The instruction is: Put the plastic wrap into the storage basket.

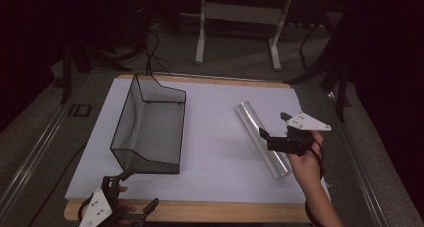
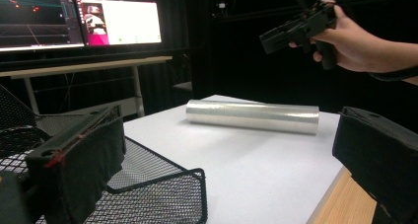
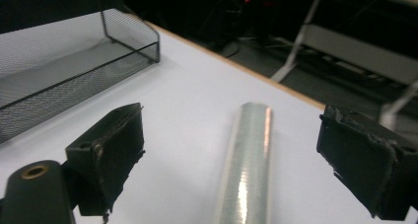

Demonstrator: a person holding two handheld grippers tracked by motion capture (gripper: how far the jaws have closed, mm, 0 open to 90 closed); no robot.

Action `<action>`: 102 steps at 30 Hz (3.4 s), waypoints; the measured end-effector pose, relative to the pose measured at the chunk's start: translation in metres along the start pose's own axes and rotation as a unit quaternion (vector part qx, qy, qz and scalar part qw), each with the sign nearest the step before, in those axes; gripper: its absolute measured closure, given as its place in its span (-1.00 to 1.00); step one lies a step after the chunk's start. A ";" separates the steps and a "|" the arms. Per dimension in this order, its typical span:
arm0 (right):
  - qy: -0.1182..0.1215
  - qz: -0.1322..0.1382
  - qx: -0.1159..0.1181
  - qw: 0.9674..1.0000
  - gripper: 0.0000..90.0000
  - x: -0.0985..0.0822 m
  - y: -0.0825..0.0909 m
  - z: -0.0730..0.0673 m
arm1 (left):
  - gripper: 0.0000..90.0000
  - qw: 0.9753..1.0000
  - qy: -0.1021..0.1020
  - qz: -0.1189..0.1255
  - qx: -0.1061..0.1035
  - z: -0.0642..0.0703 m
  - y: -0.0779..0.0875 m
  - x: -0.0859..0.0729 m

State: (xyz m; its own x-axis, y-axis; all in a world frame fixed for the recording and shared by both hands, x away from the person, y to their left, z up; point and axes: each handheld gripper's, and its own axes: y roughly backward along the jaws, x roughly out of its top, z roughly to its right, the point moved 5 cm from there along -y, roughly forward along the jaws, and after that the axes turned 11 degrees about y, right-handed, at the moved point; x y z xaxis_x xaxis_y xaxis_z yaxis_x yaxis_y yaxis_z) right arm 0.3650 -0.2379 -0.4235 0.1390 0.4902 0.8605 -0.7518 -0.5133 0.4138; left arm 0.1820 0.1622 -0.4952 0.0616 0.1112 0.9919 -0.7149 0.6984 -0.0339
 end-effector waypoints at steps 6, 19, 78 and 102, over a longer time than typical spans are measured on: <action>-0.039 -0.051 0.043 0.997 -0.79 -0.018 -0.023 0.008 | -1.00 1.000 0.001 -0.001 0.000 0.000 0.000 0.000; -0.071 -0.117 0.059 0.989 -0.80 -0.055 -0.051 0.013 | -1.00 1.000 0.005 -0.001 -0.004 0.000 -0.001 -0.001; -0.103 -0.380 0.060 0.917 -0.31 -0.104 -0.108 0.003 | -1.00 1.000 -0.003 -0.018 -0.011 0.000 -0.006 -0.005; -0.157 -0.332 0.005 0.930 -0.30 -0.043 -0.064 0.003 | -1.00 1.000 -0.008 -0.018 -0.012 0.001 -0.009 -0.006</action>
State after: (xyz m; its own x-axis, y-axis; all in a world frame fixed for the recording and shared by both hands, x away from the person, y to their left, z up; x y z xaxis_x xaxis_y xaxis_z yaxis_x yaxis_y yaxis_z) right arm 0.4096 -0.2285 -0.4865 0.7532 0.4729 0.4571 -0.4268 -0.1774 0.8868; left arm 0.1874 0.1545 -0.5007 0.0764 0.0747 0.9943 -0.6953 0.7187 -0.0005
